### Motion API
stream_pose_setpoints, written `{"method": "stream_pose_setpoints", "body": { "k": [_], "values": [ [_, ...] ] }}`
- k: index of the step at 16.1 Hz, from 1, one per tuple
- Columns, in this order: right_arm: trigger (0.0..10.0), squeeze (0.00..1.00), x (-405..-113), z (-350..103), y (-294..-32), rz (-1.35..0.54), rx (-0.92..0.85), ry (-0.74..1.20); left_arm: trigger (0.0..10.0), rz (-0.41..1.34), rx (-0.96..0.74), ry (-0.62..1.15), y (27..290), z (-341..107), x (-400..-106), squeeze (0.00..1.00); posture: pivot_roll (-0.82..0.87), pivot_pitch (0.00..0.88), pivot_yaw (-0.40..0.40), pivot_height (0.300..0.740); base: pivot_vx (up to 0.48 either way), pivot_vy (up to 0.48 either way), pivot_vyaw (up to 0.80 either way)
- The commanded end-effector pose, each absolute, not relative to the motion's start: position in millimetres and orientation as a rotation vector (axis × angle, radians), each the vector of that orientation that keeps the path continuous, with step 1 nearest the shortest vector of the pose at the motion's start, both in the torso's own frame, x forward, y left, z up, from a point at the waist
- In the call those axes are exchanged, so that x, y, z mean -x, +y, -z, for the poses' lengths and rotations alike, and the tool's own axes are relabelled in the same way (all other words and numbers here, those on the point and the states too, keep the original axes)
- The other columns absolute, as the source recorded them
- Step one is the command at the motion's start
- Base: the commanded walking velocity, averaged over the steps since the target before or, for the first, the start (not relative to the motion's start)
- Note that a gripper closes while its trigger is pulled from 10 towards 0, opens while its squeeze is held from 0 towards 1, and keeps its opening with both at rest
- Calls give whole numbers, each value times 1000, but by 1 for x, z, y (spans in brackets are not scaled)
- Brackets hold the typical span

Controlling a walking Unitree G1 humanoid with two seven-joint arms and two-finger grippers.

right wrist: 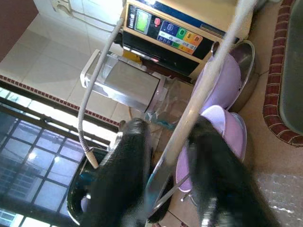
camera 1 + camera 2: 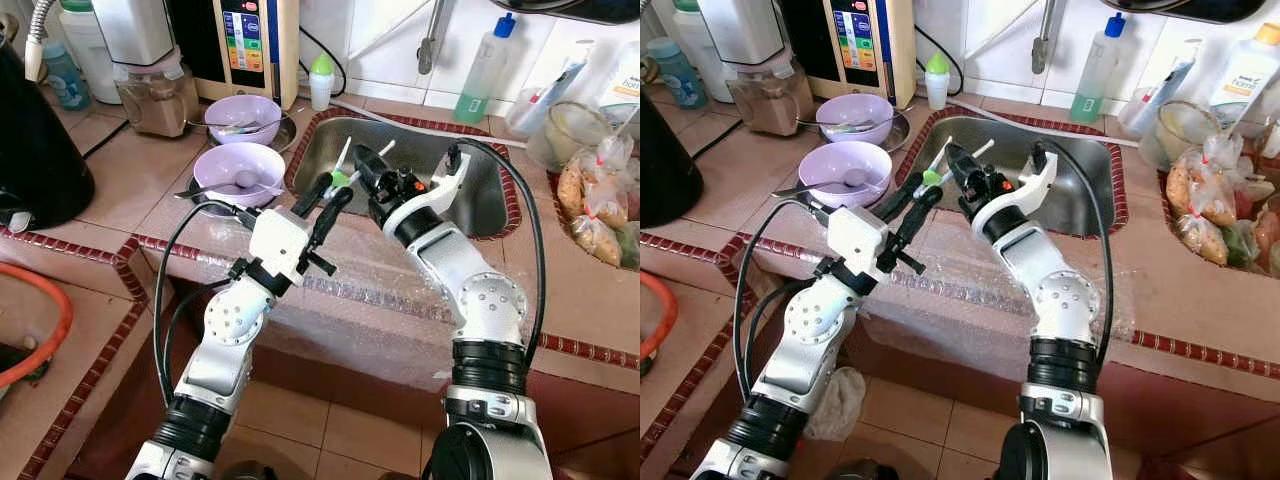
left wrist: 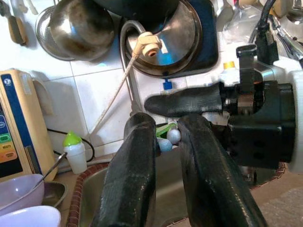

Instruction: Kitchen organization

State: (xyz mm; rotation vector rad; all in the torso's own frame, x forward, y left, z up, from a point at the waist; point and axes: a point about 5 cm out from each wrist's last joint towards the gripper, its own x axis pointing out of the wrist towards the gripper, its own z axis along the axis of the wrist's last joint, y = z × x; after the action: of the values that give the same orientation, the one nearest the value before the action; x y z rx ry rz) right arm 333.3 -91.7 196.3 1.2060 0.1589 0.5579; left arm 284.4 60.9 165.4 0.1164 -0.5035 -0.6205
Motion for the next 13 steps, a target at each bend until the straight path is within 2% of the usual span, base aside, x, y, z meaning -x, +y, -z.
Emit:
{"method": "stream_pose_setpoints", "body": {
  "k": [1,4,5,6,7,8,10,11,12,13],
  "values": [
    [0,0,-336,-207,-87,-594,-1205,135,2863,663,-135,-500,54,-164,-282,0,-95,0,8,740,0,0,0],
    [0,0,-336,-207,-91,-586,-1209,122,2745,666,-139,-498,54,-163,-283,0,-99,0,14,740,0,0,0],
    [0,0,-336,-206,-94,-577,-1210,118,3804,667,-143,-498,54,-162,-284,0,-103,0,17,740,0,0,0],
    [0,0,-337,-206,-95,-572,-1209,114,3922,668,-145,-497,54,-162,-284,0,-103,0,17,740,0,0,0],
    [0,0,-337,-207,-97,-564,-1213,104,5804,672,-152,-498,54,-162,-285,0,-104,0,18,740,0,0,0],
    [0,0,-338,-208,-99,-563,-1210,98,10000,674,-157,-499,53,-162,-286,0,-110,0,21,740,0,0,0],
    [0,0,-338,-209,-101,-560,-1202,88,10000,674,-164,-499,53,-162,-288,0,-113,0,26,740,0,0,0],
    [0,0,-339,-208,-103,-552,-1195,80,10000,659,-148,-491,55,-162,-290,231,-113,0,26,740,0,0,0],
    [0,0,-339,-208,-104,-545,-1185,73,10000,656,-131,-477,56,-160,-291,1000,-114,0,30,740,0,0,0],
    [0,0,-339,-209,-104,-537,-1147,57,10000,639,-124,-474,59,-159,-292,1000,-114,0,30,740,0,0,0]
  ]
}}
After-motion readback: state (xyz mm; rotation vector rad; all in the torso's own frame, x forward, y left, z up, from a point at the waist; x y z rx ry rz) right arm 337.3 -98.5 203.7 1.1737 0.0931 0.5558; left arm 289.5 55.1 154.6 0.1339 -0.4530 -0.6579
